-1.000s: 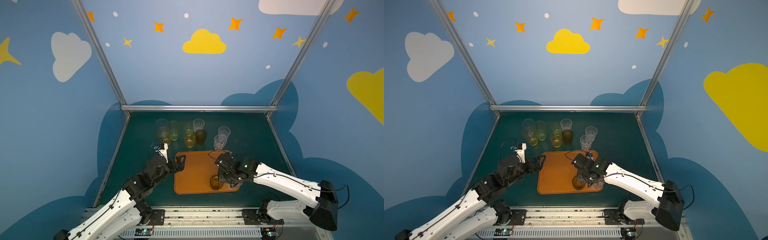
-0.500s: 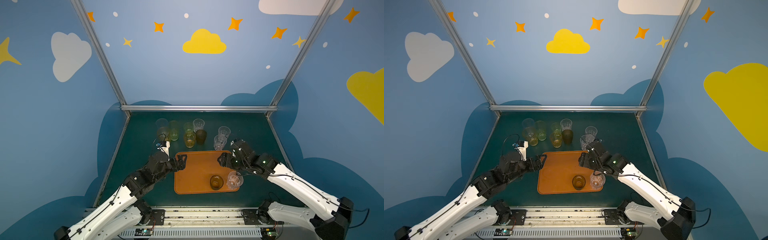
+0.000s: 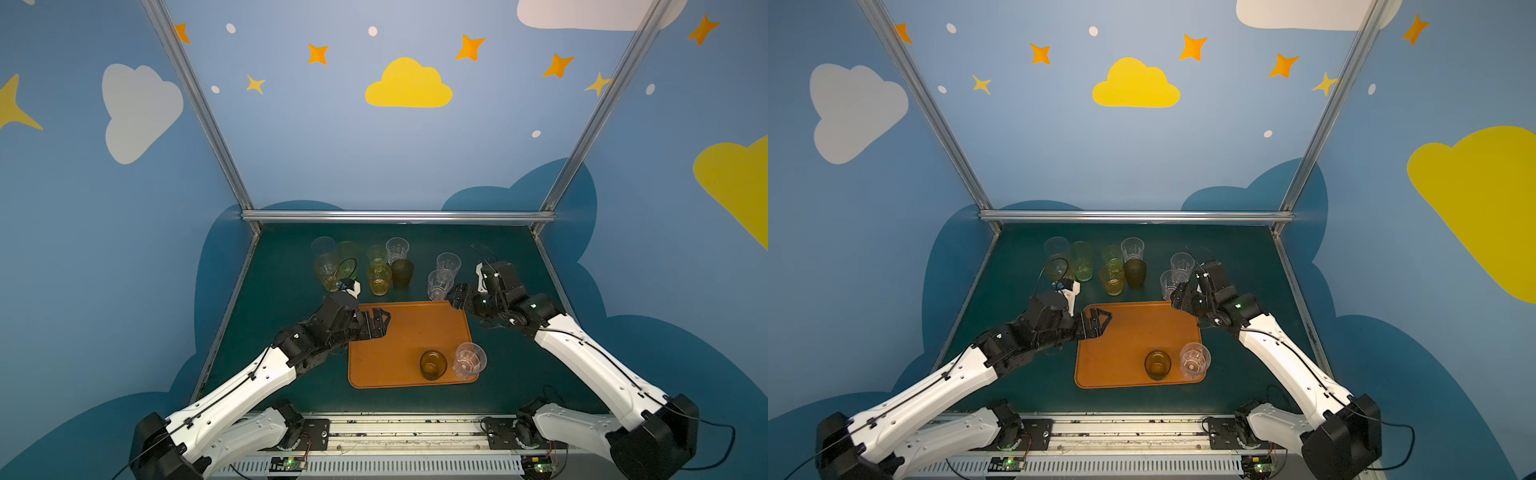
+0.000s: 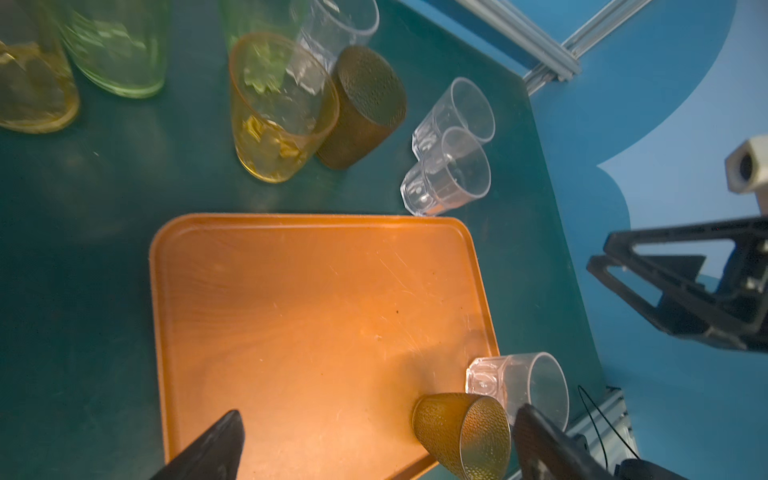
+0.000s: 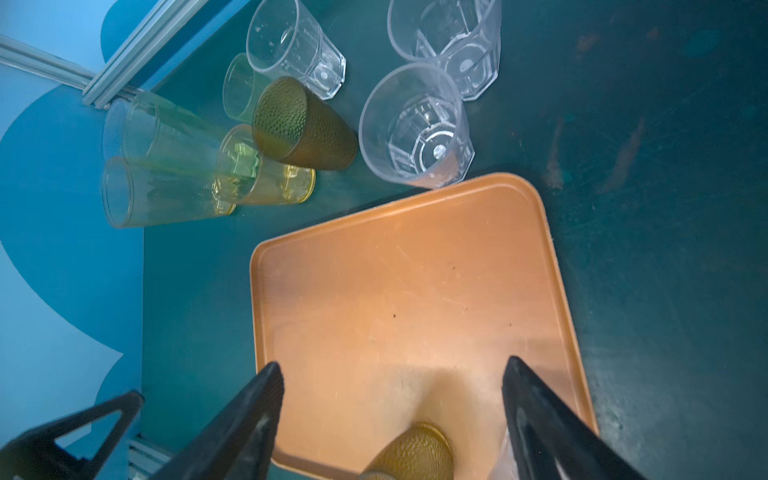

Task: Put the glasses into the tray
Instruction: 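Open the right gripper and move it back toward the glass cluster, then lower the right gripper onto a clear faceted glass and close on its rim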

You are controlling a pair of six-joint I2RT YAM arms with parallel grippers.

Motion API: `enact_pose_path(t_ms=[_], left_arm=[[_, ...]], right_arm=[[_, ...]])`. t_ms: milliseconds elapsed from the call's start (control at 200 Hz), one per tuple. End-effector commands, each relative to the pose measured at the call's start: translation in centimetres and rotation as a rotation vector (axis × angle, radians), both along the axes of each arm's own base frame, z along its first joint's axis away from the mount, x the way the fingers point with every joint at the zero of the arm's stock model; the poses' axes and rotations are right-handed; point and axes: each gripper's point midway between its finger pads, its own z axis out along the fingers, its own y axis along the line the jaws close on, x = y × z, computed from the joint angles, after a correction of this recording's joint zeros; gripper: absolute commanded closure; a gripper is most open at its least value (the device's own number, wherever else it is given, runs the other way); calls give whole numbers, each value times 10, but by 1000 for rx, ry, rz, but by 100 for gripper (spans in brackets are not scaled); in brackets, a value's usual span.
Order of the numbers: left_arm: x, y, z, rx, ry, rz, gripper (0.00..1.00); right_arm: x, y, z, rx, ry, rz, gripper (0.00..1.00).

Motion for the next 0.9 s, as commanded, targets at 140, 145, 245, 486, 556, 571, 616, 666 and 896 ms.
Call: enact_pose_path(t_ms=[140, 145, 245, 486, 556, 571, 616, 666, 896], left_arm=[[0, -22, 17, -27, 13, -56, 0], [0, -22, 17, -26, 14, -57, 0], [0, -26, 17, -15, 24, -68, 0], [5, -33, 9, 37, 47, -92, 0], [7, -36, 8, 56, 54, -100, 0], [8, -36, 7, 60, 57, -102, 0], [10, -38, 8, 65, 56, -109, 0], [11, -41, 9, 69, 54, -119, 0], [16, -52, 14, 61, 41, -155, 0]], right_arm=[[33, 0, 4, 67, -41, -17, 18], [33, 0, 4, 67, -41, -17, 18], [45, -4, 3, 70, -37, -36, 19], [72, -11, -4, 62, -39, -70, 19], [82, -12, -8, 47, -31, -76, 19], [84, -12, -9, 46, -29, -76, 19], [89, -11, -12, 44, -19, -76, 19], [97, -10, -15, 43, -11, -74, 19], [134, -12, -28, 8, 0, -99, 23]])
